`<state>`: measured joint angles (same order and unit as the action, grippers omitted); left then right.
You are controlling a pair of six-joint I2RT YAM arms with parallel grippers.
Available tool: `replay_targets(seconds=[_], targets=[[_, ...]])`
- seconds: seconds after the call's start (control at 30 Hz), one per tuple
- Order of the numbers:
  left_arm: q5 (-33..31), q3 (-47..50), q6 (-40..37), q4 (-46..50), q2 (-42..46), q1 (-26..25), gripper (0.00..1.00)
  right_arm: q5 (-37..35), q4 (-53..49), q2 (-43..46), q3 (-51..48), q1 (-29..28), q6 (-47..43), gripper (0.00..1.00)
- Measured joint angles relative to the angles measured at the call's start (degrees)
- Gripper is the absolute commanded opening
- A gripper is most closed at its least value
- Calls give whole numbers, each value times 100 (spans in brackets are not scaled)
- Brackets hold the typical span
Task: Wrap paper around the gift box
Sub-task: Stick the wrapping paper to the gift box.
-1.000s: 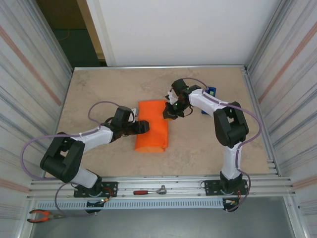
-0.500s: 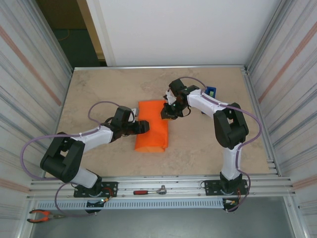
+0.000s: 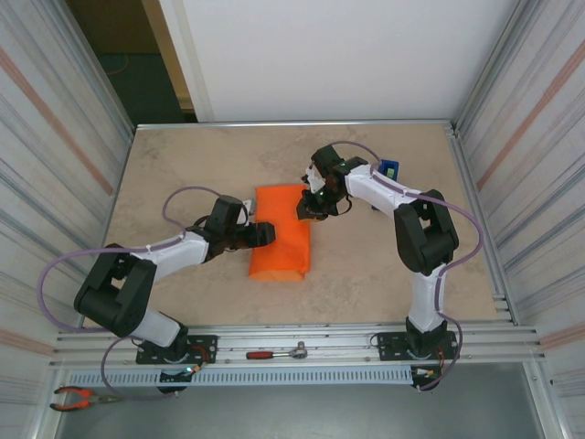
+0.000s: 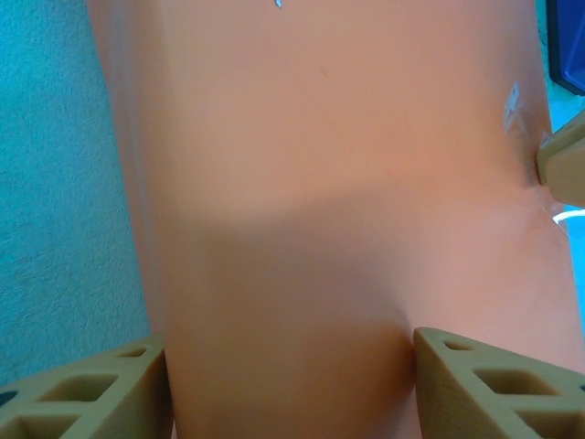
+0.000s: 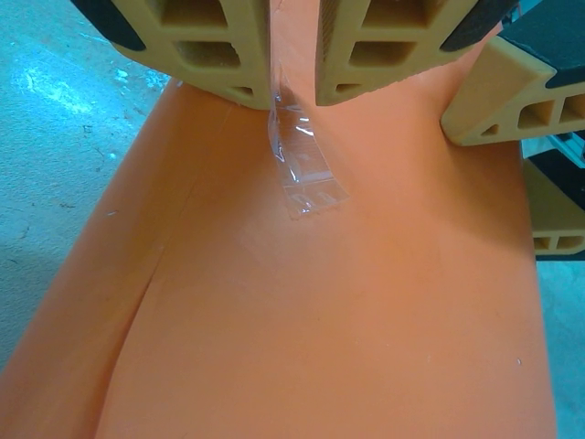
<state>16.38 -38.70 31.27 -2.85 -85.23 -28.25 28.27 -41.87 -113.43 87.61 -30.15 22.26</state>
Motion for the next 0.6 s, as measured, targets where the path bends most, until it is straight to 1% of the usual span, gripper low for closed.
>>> replay_targets(seconds=[0.1, 0.2, 0.6], targets=[[-2, 0, 0, 0, 0, 0, 62, -2, -9, 0, 4, 0, 0, 21], [-7, 0, 2, 0, 0, 0, 62, 4, -9, 0, 11, 0, 13, 24], [-13, -9, 2, 13, -2, 0, 62, 20, -33, 0, 42, 0, 17, 30]])
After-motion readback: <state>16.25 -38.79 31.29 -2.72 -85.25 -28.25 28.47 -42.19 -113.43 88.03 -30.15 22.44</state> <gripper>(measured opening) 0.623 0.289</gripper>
